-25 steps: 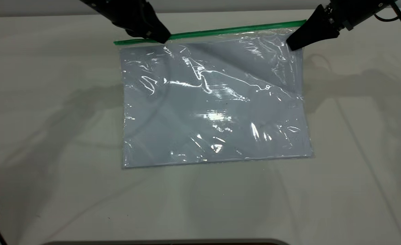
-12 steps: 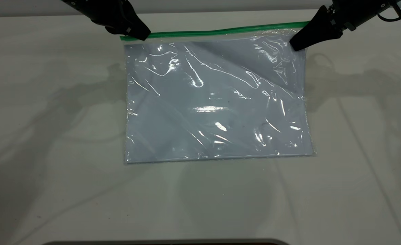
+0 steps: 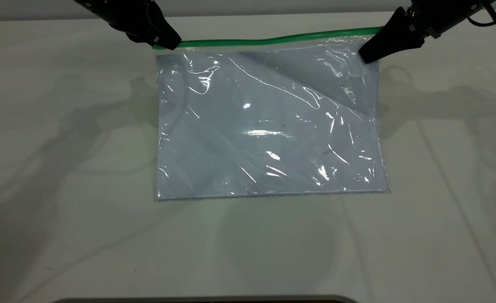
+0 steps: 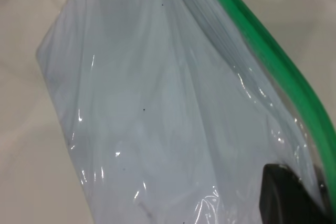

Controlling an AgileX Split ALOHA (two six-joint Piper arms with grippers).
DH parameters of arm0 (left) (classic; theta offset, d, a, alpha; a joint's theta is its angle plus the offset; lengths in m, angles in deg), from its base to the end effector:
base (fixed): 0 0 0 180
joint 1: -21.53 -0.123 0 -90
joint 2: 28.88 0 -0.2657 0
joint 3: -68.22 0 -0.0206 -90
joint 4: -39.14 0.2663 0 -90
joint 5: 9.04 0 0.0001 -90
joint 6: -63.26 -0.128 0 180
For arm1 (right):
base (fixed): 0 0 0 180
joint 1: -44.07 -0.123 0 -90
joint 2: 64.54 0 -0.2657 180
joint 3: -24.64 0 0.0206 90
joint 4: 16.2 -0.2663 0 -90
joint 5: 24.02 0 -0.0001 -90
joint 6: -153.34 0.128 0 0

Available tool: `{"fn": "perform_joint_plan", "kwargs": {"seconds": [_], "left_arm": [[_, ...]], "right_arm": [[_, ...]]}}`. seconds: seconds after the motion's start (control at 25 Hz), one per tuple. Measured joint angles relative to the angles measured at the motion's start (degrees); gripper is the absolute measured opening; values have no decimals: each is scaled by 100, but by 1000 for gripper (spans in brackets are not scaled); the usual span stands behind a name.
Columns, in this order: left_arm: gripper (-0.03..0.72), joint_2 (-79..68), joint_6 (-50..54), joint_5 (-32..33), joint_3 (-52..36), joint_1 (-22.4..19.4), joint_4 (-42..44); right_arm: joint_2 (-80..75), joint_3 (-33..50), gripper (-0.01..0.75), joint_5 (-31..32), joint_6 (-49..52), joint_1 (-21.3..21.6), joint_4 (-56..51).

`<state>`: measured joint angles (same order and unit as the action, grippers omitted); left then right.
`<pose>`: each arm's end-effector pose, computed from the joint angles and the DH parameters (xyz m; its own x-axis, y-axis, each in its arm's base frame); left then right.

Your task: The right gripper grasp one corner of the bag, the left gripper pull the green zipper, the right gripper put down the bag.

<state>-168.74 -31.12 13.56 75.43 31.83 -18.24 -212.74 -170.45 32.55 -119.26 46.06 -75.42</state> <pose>0.4666 -0.1270 0.0294 -0.4065 0.6805 -0.6096 0.7822 0.6040 0.1527 0.4513 0.0762 0.0080 -0.5683 -0.5133 -0.6431 -0.8116 0.4781 0.3357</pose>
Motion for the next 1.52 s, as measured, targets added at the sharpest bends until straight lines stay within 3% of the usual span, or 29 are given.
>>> {"fn": "perform_joint_plan", "kwargs": {"seconds": [0.32, 0.44, 0.56, 0.76, 0.92, 1.04, 1.2, 1.36, 1.52], "left_arm": [[108, 0, 0, -68, 0, 0, -12], [156, 0, 0, -112, 0, -19, -17], [273, 76, -9, -112, -5, -45, -17], [482, 689, 97, -69, -18, -49, -17], [527, 1514, 686, 52, -22, -49, 20], [531, 2249, 1173, 425, -31, -49, 219], [532, 3416, 2313, 1085, -37, -49, 906], [532, 4611, 4035, 1864, -37, -49, 2192], [532, 5565, 5715, 2956, -37, -49, 3498]], "right_arm": [[0, 0, 38, -10, 0, 27, 3], [0, 0, 78, -61, 0, 35, 36], [60, 0, 208, -211, 6, 35, 97], [536, 0, 492, -592, 434, 37, 633], [1237, 0, 592, -872, 1510, 37, 1475], [1959, 0, 576, -542, 2572, 37, 2029], [3245, 0, 503, 450, 3951, 37, 2653], [4621, 0, 422, 1274, 4848, 44, 2911], [5891, 26, 371, 1419, 5681, 44, 3030]]}}
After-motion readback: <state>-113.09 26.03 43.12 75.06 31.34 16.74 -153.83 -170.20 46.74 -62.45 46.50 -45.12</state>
